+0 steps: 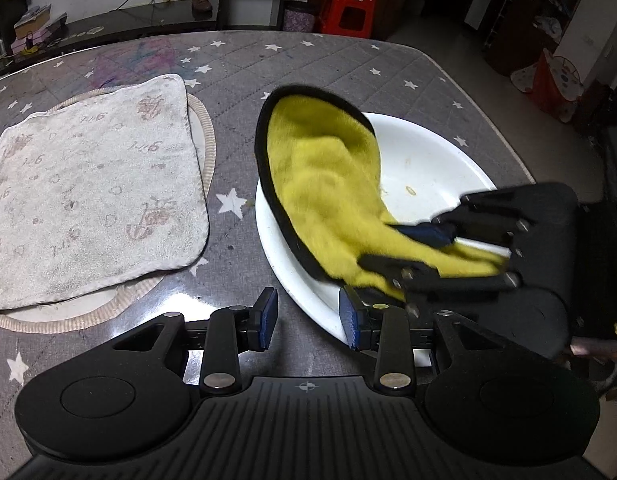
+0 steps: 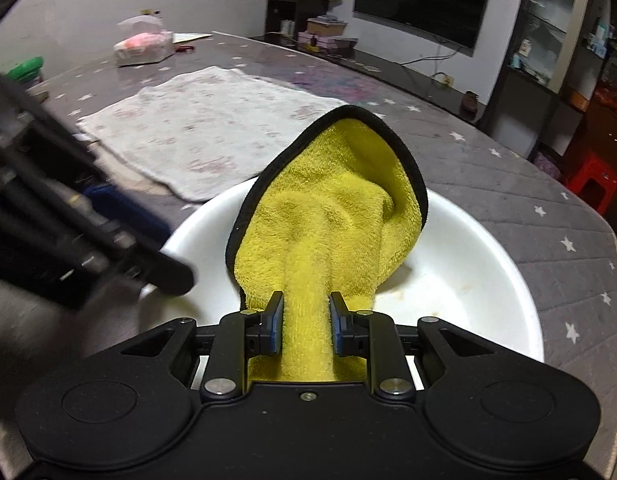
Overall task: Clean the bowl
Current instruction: 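Scrub the bowl interior with the cloth while the left gripper holds the rim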
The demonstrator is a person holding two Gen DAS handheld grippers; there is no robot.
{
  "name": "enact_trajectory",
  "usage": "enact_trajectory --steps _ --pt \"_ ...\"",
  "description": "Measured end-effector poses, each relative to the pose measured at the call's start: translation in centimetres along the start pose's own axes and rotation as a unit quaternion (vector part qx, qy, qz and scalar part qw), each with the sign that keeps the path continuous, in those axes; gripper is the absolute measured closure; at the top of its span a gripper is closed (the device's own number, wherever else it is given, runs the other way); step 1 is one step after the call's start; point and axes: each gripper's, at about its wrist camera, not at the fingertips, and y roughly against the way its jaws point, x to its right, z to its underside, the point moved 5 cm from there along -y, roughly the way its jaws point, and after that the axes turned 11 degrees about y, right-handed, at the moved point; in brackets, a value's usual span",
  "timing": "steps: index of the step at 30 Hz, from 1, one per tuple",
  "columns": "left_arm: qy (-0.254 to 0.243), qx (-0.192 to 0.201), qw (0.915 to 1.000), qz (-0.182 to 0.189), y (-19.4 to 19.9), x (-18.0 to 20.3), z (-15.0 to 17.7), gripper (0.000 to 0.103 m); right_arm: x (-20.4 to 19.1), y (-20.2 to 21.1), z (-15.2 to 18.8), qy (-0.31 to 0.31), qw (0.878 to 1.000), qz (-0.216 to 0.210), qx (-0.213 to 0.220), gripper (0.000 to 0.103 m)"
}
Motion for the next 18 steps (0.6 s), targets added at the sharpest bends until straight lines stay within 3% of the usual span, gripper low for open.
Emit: enact_trajectory --steps 9,18 --pt "0.0 -0.001 1.0 -0.002 -0.1 0.0 0.0 0.065 -0.1 1.5 1.3 0.006 1.0 -0.008 -0.015 0.079" --pt "0.007 -0.003 1.0 -0.004 -0.6 -0.1 0.1 0.061 1.8 1.4 2.4 -0.01 0.999 0.027 -0.03 0.079"
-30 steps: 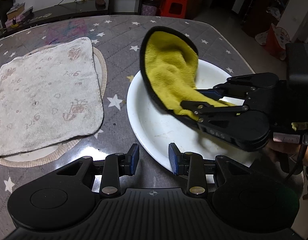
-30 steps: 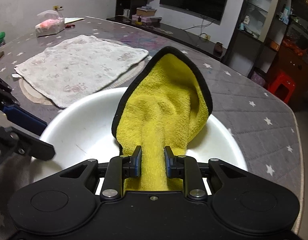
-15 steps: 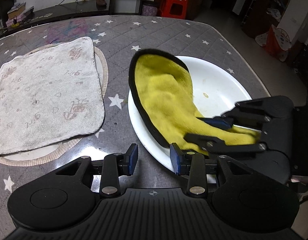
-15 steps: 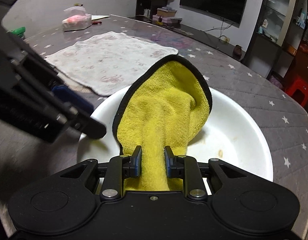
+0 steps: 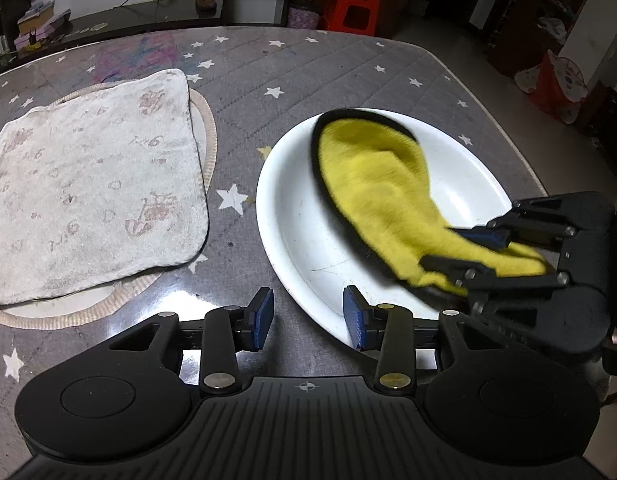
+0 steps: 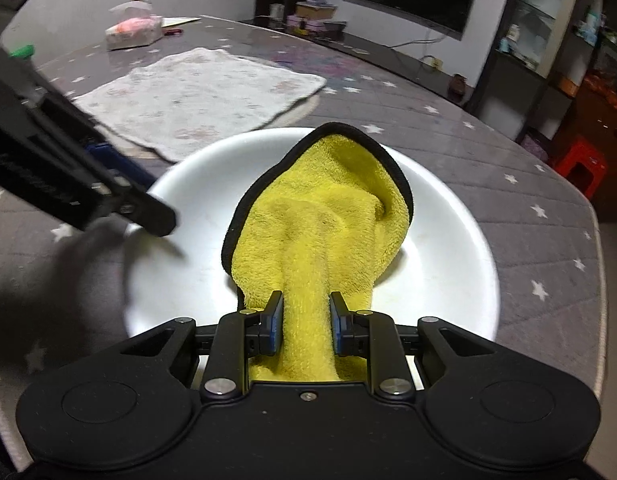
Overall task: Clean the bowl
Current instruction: 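Scrub the bowl interior with the cloth while the left gripper holds the rim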
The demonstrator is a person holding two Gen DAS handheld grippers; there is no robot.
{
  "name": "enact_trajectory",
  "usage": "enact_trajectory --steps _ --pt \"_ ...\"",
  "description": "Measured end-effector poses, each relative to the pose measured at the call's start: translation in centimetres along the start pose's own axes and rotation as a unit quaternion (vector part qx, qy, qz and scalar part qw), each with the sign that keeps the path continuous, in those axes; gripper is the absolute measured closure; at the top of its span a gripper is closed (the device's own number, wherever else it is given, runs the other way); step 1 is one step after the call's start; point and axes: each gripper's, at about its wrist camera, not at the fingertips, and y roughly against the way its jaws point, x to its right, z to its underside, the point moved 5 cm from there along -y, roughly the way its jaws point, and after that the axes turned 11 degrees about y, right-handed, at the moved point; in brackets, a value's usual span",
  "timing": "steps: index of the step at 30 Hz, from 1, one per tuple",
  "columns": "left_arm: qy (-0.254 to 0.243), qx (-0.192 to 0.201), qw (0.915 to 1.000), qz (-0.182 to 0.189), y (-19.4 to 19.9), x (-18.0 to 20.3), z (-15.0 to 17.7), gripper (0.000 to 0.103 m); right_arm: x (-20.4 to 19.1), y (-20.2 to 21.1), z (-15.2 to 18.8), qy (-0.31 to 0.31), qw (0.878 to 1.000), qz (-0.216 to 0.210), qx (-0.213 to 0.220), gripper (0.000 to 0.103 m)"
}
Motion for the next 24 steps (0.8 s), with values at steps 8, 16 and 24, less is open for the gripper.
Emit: enact_trajectory --steps 8,16,24 --pt "0.023 -0.006 0.9997 -0.004 -0.8 -0.5 -0.2 0.055 2.0 -1.2 0.1 -0.011 0.999 0.041 0.006 0.078" --pt "0.028 -0.013 0.9995 0.007 -1.4 -0.1 -0.3 0.075 3.4 -2.1 -0.1 -0.025 0.998 0.053 0.02 0.078" --pt "0.018 -0.003 0.9998 -0.002 -1.8 -0.1 -1.2 0.078 4.1 -3.0 -1.0 -0.028 0.998 0.059 0.025 0.078"
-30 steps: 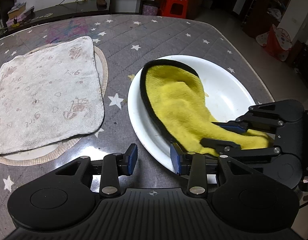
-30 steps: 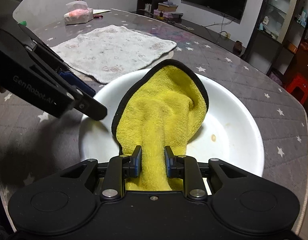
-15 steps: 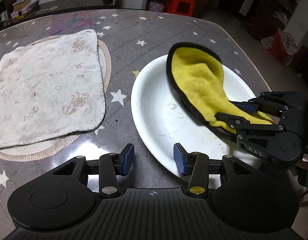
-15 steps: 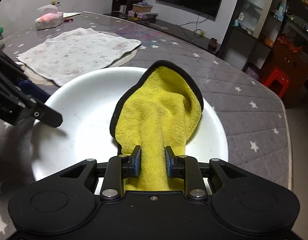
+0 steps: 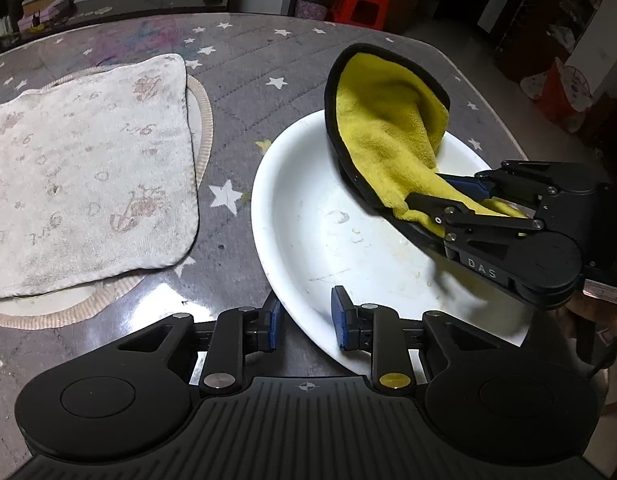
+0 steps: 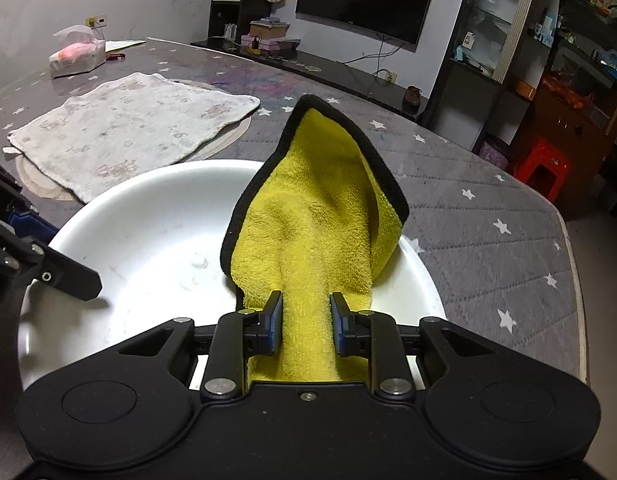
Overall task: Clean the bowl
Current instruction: 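Scrub the bowl interior with the cloth while the left gripper holds the rim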
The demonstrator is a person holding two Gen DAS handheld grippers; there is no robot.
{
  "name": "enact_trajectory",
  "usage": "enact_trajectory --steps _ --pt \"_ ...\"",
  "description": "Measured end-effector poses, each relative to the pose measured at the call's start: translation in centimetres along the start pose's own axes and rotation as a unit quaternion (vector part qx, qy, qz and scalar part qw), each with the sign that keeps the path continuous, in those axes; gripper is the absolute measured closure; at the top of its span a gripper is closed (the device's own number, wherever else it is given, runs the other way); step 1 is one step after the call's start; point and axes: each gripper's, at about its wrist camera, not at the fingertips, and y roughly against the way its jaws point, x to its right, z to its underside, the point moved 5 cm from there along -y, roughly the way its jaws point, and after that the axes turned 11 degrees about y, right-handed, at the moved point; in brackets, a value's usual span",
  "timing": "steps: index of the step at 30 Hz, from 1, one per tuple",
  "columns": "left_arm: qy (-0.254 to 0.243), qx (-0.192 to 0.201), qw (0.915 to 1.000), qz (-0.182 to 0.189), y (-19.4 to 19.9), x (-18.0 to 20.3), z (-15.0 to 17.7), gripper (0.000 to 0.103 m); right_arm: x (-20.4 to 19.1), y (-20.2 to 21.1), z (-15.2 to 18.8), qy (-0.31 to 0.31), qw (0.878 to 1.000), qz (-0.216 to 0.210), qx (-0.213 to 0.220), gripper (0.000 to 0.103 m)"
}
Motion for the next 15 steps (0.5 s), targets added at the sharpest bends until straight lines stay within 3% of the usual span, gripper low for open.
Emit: enact_trajectory --steps 15 --pt "0.005 0.03 0.9987 -0.04 -3.3 -2.2 -7.4 0.082 1.6 -4.6 -4.1 0.012 1.0 0.021 0.002 0.078"
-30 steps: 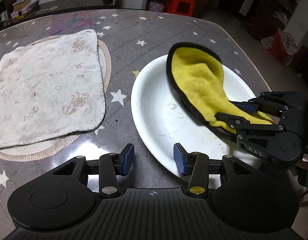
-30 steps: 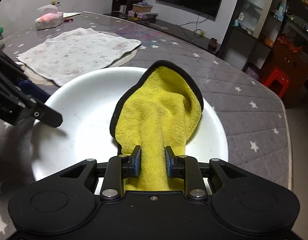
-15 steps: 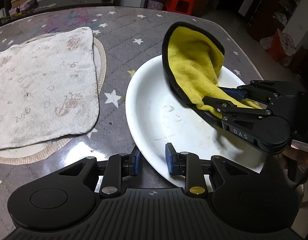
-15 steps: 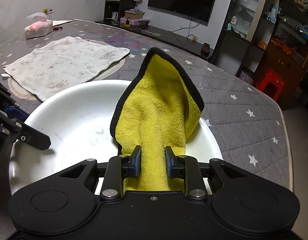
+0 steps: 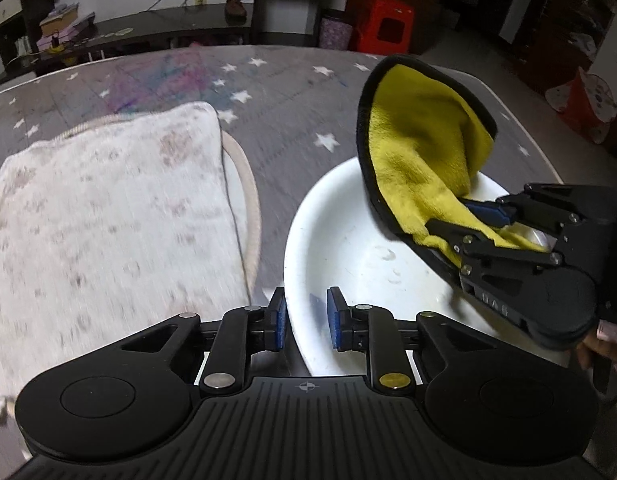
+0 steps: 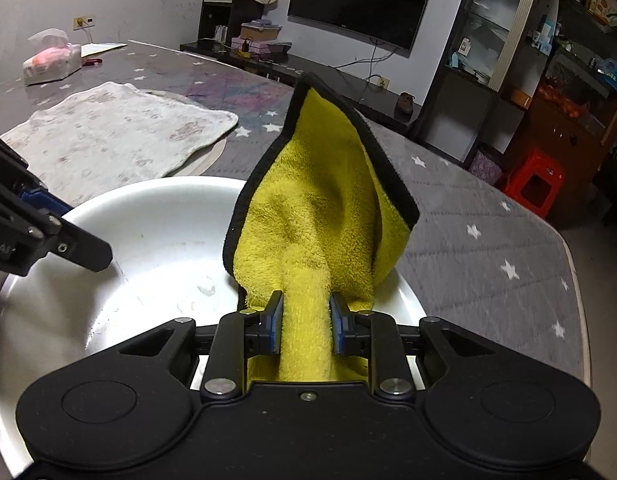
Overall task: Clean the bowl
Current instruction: 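Scrub the bowl interior with the cloth while the left gripper holds the rim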
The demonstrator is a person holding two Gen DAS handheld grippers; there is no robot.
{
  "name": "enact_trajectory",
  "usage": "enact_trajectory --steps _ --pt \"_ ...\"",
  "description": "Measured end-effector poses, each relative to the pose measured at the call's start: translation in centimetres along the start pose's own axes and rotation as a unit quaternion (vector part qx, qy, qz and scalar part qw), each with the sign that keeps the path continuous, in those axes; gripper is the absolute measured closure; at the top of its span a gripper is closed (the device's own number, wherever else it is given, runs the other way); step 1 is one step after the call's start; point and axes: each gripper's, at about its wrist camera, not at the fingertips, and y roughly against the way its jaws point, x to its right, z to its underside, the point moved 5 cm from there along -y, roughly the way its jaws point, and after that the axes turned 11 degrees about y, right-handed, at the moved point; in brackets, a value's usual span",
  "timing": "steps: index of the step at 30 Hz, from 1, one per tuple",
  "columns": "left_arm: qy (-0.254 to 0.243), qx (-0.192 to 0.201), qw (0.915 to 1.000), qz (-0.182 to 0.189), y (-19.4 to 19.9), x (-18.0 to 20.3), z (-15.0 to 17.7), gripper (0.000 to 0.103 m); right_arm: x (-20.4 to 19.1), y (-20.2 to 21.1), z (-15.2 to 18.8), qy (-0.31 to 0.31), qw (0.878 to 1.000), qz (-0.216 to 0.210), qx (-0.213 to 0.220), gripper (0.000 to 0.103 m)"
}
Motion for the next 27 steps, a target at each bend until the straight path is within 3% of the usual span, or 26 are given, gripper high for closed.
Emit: enact_trajectory --steps 8,17,27 --pt "0.033 0.001 0.9994 -0.014 -2.2 -1.5 -3.3 0.08 0.2 -2.4 -2.4 0.018 1.0 -0.002 0.008 0.078" --pt "0.022 0.014 0.9993 -0.025 -1.7 -1.0 -2.6 0.079 -1.5 0.0 -1.3 0.022 0.999 -0.047 0.016 0.078" --pt "0.012 0.018 0.9992 -0.032 -0.4 -1.0 -0.4 0.079 -2.8 3.1 0.6 0.033 0.997 -0.063 0.001 0.078"
